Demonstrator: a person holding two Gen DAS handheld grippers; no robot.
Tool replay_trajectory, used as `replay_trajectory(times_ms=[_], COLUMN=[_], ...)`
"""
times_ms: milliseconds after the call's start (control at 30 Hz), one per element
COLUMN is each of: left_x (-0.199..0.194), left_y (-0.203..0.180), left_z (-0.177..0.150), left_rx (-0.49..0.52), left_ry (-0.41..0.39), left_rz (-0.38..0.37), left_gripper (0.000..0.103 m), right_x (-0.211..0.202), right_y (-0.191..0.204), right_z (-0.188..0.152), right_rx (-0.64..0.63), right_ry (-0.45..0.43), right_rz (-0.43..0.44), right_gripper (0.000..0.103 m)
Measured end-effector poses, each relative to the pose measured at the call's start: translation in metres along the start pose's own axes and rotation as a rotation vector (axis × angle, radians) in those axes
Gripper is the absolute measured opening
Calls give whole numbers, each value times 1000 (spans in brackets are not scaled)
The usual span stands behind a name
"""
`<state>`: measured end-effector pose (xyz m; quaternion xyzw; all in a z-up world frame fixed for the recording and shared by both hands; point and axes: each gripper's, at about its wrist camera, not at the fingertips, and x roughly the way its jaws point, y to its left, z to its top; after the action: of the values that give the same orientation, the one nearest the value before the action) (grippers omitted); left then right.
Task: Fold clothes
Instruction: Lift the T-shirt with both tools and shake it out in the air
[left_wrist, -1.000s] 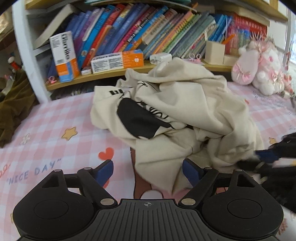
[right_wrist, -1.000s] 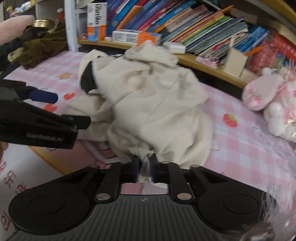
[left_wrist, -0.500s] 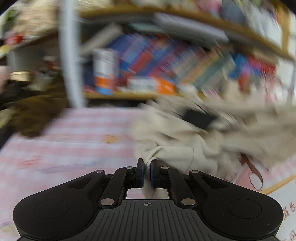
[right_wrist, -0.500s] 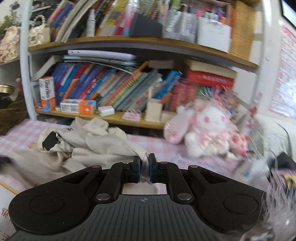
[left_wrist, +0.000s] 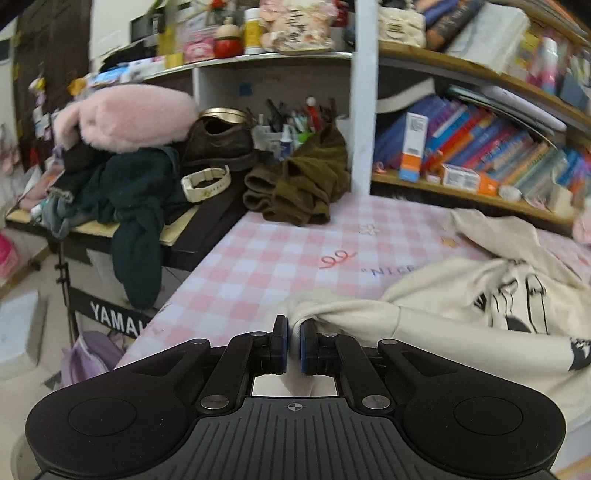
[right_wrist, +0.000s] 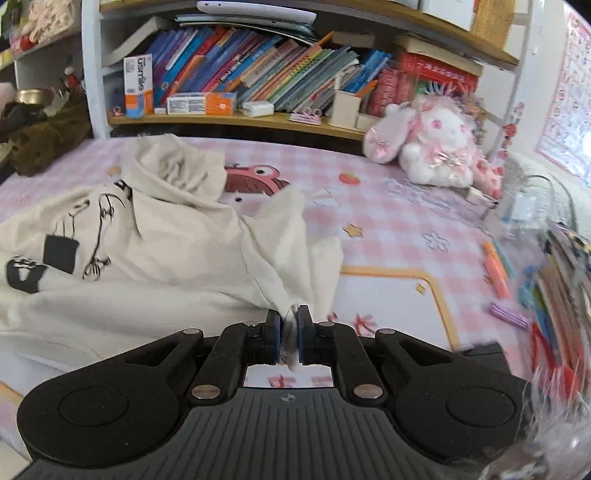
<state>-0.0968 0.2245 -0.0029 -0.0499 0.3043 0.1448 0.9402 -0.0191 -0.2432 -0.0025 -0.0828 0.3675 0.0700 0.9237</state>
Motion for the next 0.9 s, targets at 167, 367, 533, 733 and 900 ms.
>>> replay_trajectory(times_ms=[167,367,533,733,900], left_x=[2,62,108,22,11], left_y=[-20,-57,-89,-118,-165], left_z=[5,47,49,7,-34], left_rx=[194,231,467,932,1274], left_ry=[-23,48,203,-78,-124], left_rz=[-112,-146,-51,-150,-282], left_gripper=[8,14,22,49,52], right_x=[-9,25,101,51,32], right_y=[-16,-31,-49,-30,-3], right_z=[6,40,51,6,-37], right_rx=[86,48,-92,-792,-1169], right_ry=[-47,-70,167,-23,-79], right_rz=[-89,-126,-124,-31,165], right_gripper=[8,8,27,47,47])
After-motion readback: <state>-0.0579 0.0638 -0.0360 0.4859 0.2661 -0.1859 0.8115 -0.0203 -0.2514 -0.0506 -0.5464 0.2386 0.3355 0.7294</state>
